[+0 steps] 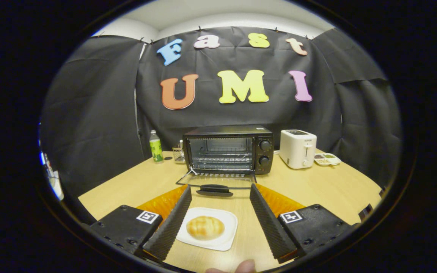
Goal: Open the toaster oven, put the food inside, and close the toaster oven door.
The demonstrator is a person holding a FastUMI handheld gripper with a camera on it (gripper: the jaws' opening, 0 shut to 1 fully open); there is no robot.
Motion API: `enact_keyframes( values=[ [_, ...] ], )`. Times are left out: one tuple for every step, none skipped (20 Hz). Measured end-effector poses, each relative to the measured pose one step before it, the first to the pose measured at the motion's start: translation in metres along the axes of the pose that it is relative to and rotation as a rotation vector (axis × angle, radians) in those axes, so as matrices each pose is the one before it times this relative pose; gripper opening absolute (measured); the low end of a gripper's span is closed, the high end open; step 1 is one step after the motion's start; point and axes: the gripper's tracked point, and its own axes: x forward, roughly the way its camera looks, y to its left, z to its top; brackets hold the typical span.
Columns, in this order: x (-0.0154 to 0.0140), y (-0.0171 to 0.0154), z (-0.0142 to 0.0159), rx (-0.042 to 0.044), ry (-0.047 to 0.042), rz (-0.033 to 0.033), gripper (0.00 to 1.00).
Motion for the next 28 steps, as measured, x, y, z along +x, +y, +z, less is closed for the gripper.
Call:
enact_keyframes(
  values=[
    [-0.00155,0.00591,-0.01376,0.00132,0.01759,0.0122,1.0],
    [0.00091,0.0026,-0.0129,-0.00877,0.02457,0.00203,1.0],
    [0.0017,-0.00132,-0.01194,-0.00318,0.02145,-0.01058,1.0],
    [0.00279,-0.00058,-0.00822,-0.0002,0.00967,-0.01062,1.0],
    [0.00394,0.00228,-0.00943,-0.00451,0.0148,-0.00272,1.0],
    [0.00379,0.00198,-0.00858,0.00216,0.01641,-0.00033,1.0],
    [0.00369,0.00197,-0.00851,0.00702,0.01848,0.0011,1.0],
    [0.0038,0.00168,-0.00692,0.00883,0.01942,0.00097,1.0],
    [0.00464,0.00066,-0.00704,0.00791,0.02055,-0.00111,1.0],
    [0.00382,0.00181,-0.00606,0.00521,0.02029,0.00163,1.0],
    [0.00281,0.00255,-0.00549,0.00679,0.01856,0.00393,1.0],
    [0.00133,0.00284,-0.00382,0.00809,0.01488,0.00646,1.0],
    [0.00229,0.00156,-0.0041,0.00698,0.01432,0.00405,1.0],
    [0.00174,0.00078,-0.00235,0.00343,0.01037,-0.00008,1.0],
    [0.00322,-0.00165,-0.00059,0.00229,0.01143,-0.0088,1.0],
    [0.00269,-0.00134,-0.00335,0.00554,0.01144,-0.00709,1.0],
    [0.00284,-0.00138,-0.00469,0.0096,0.01746,-0.00557,1.0],
    [0.00096,0.00332,0.00081,0.00533,-0.00161,0.00948,1.0],
    [0.00156,-0.0005,-0.00101,0.00032,0.00681,0.00066,0.98],
    [0.00127,0.00041,0.00167,0.01339,-0.00292,0.00637,0.92],
    [0.00001,0.00004,0.00141,0.02431,-0.00284,0.00428,0.86],
    [-0.00101,-0.00025,-0.00011,0.03282,-0.0036,0.00623,0.8],
    [-0.00207,-0.00045,0.00482,0.03727,-0.00579,0.00964,0.74],
    [-0.00324,0.00129,0.00649,0.03845,-0.01486,0.01182,0.68],
    [-0.00334,0.00156,0.0113,0.03654,-0.02789,0.0097,0.61],
    [-0.00206,0.00401,0.01566,0.0343,-0.03906,0.01151,0.58],
    [-0.00114,0.00723,0.01564,0.03394,-0.03352,0.0211,0.55],
    [0.00212,0.00976,0.01529,0.04238,-0.02706,0.02589,0.54]
  ],
)
